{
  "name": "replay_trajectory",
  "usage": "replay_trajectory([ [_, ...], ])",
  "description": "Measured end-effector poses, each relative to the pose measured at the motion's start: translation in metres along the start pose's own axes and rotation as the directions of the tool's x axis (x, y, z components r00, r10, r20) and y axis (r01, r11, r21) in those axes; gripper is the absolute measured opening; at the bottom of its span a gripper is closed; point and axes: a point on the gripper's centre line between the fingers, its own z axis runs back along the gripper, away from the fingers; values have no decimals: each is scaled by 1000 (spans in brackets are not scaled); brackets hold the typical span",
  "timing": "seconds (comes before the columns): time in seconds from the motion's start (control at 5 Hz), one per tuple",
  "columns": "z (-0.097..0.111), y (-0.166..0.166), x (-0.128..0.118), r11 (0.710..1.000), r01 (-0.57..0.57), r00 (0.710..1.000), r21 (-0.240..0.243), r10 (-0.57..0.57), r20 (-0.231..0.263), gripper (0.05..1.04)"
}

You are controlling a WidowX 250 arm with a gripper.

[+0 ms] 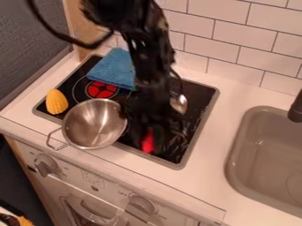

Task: Move the red object to the right side of the silver pan

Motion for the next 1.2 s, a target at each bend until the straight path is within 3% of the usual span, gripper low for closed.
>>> replay_trajectory([
  [0.6,-14,-21,-17,997,64,998,32,-64,6,405],
  [1.0,-18,-22,-36,999,21,1000,36,-20,-21,405],
  [1.2,-17,-23,-38,999,11,1000,47,-10,-17,476],
])
